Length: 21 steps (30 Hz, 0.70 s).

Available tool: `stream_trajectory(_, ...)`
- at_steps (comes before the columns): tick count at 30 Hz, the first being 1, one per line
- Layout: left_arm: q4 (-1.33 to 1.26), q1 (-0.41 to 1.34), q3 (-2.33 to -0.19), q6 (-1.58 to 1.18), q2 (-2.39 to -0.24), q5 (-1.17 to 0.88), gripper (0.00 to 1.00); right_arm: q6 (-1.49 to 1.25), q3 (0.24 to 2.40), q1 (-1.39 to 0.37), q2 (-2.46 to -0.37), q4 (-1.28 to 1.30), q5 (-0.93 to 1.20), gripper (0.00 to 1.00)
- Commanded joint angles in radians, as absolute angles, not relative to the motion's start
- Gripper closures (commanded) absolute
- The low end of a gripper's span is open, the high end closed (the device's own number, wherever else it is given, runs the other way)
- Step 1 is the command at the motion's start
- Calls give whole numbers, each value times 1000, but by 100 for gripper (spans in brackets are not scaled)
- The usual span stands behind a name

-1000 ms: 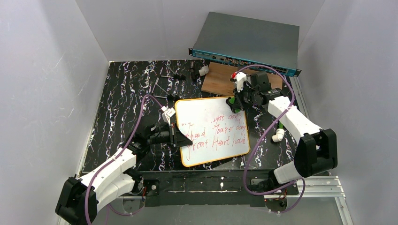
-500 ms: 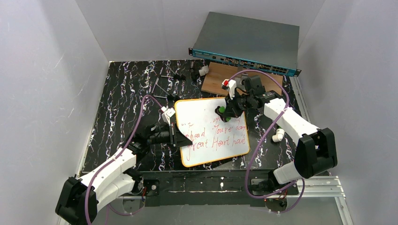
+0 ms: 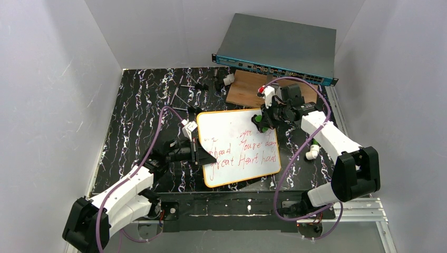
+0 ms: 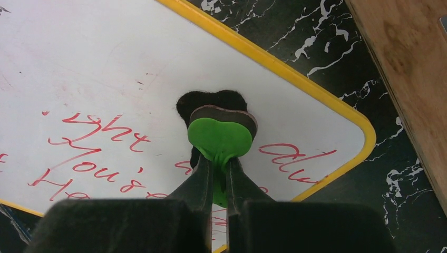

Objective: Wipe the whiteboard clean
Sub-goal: Erase the whiteboard at the center of the board.

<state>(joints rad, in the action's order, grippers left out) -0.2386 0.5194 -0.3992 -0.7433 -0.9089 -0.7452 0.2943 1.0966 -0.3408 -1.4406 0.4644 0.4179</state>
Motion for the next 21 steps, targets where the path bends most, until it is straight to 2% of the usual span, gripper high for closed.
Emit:
stream_trajectory(1, -449, 545, -474, -646, -873, -902, 100, 333, 1076, -344, -1439, 453, 441, 99)
stream_trajectory(6, -457, 545, -475, -650, -878, -901, 100, 356, 1095, -362, -1446, 519, 781, 99)
stream_trajectory(9, -456, 546, -475, -648, -878, -901, 100, 340, 1113, -364, -1454, 526, 841, 99)
stream_trajectory(11, -453, 546, -474, -649, -876, -899, 100, 314, 1124, -364, -1456, 513, 781, 99)
stream_trajectory(16, -453, 546, -470, -650, -875, -900, 100, 208, 1130, -357, -1456, 407, 370, 99)
stream_trajectory(21, -452, 547, -475, -649, -879, -902, 100, 191, 1155, -339, -1456, 386, 235, 99)
